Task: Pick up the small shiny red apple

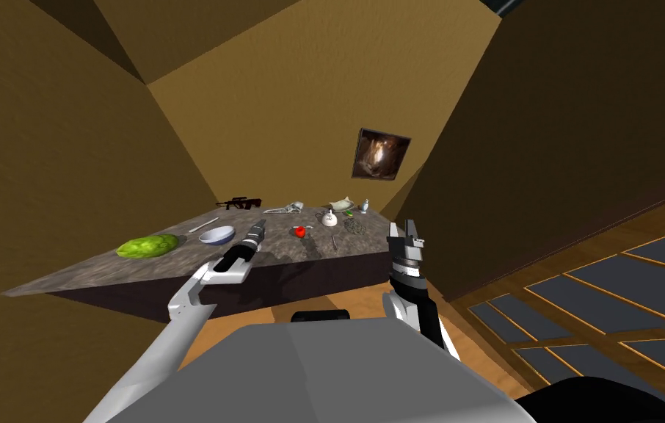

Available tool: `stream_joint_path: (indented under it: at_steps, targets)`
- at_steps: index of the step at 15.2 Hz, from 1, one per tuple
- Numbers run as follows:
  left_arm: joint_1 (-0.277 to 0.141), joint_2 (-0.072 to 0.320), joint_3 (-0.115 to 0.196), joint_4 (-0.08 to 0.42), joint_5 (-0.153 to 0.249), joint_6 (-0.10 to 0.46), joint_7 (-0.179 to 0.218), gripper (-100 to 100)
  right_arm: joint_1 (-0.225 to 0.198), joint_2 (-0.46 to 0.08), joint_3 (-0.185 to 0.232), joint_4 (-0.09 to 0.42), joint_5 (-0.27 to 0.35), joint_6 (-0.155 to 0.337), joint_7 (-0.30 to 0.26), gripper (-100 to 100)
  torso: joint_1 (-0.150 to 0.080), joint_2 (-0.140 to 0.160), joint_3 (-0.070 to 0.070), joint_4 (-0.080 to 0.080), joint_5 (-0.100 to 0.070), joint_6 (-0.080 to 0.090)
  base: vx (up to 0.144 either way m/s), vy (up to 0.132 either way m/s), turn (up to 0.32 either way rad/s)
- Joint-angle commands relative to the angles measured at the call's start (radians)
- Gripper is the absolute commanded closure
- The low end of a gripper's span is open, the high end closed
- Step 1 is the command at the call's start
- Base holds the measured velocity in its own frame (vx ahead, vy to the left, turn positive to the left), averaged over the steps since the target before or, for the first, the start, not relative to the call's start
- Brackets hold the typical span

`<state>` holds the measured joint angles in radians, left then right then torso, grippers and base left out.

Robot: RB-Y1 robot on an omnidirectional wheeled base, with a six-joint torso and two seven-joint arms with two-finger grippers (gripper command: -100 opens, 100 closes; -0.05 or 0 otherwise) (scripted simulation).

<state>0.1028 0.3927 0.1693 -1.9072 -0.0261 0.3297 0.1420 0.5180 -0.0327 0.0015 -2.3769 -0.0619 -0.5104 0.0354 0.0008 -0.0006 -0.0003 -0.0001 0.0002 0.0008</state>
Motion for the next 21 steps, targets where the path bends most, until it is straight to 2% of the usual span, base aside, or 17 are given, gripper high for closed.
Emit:
stream_joint_path:
  at_steps: [1, 3, 4, 7, 8, 11, 12, 15, 16, 19, 20, 21]
  targets:
    - [-0.016, 0.009, 0.009, 0.016, 0.001, 0.05, 0.013, -100, 0.0, 0.0, 0.0, 0.0, 0.0, 0.0, 0.0, 0, 0.0, 0.0, 0.0, 0.0, 0.0, 0.0, -0.003, 0.005, -0.21]
    - [-0.016, 0.009, 0.009, 0.016, 0.001, 0.084, 0.013, -100, 0.0, 0.0, 0.0, 0.0, 0.0, 0.0, 0.0, 0, 0.0, 0.0, 0.0, 0.0, 0.0, -0.001, -0.002, 0.007, -0.042]
    - [-0.048, 0.023, 0.021, 0.046, 0.003, 0.114, 0.029, -100, 0.0, 0.0, 0.0, 0.0, 0.0, 0.0, 0.0, 0, 0.0, 0.0, 0.0, 0.0, 0.0, -0.001, -0.003, 0.0, -0.179]
    - [-0.048, 0.023, 0.021, 0.046, 0.003, 0.166, 0.029, -100, 0.0, 0.0, 0.0, 0.0, 0.0, 0.0, 0.0, 0, 0.0, 0.0, 0.0, 0.0, 0.0, -0.001, -0.002, 0.006, -0.104]
    - [-0.08, 0.036, 0.033, 0.076, 0.004, 0.195, 0.046, -100, 0.0, 0.0, 0.0, 0.0, 0.0, 0.0, 0.0, 0, 0.0, 0.0, 0.0, 0.0, 0.0, -0.001, -0.002, 0.0, -0.166]
    - [-0.08, 0.036, 0.033, 0.076, 0.004, 0.25, 0.046, -100, 0.0, 0.0, 0.0, 0.0, 0.0, 0.0, 0.0, 0, 0.0, 0.0, 0.0, 0.0, 0.0, -0.001, -0.002, 0.006, -0.107]
    - [-0.113, 0.049, 0.046, 0.106, 0.006, 0.277, 0.062, -100, 0.0, 0.0, 0.0, 0.0, 0.0, 0.0, 0.0, 0, 0.0, 0.0, 0.0, 0.0, 0.0, -0.001, -0.001, 0.001, -0.158]
    - [-0.113, 0.049, 0.046, 0.106, 0.006, 0.333, 0.062, -100, 0.0, 0.0, 0.0, 0.0, 0.0, 0.0, 0.0, 0, 0.0, 0.0, 0.0, 0.0, 0.0, -0.001, -0.001, 0.006, -0.109]
    - [-0.145, 0.06, 0.058, 0.136, 0.007, 0.363, 0.079, -100, 0.0, 0.0, 0.0, 0.0, 0.0, 0.0, 0.0, 0, 0.0, 0.0, 0.0, 0.0, 0.0, -0.001, 0.0, 0.0, -0.207]
    - [-0.145, 0.06, 0.058, 0.136, 0.007, 0.416, 0.079, -100, 0.0, 0.0, 0.0, 0.0, 0.0, 0.0, 0.0, 0, 0.0, 0.0, 0.0, 0.0, 0.0, -0.001, 0.0, 0.007, -0.096]
    - [-0.177, 0.071, 0.07, 0.166, 0.009, 0.444, 0.095, -100, 0.0, 0.0, 0.0, 0.0, 0.0, 0.0, 0.0, 0, 0.0, 0.0, 0.0, 0.0, 0.0, -0.001, 0.0, -0.001, -0.16]
    - [-0.177, 0.071, 0.07, 0.166, 0.009, 0.463, 0.095, -100, 0.0, 0.0, 0.0, 0.0, 0.0, 0.0, 0.0, 0, 0.0, 0.0, 0.0, 0.0, 0.0, 0.0, 0.0, 0.004, -0.217]
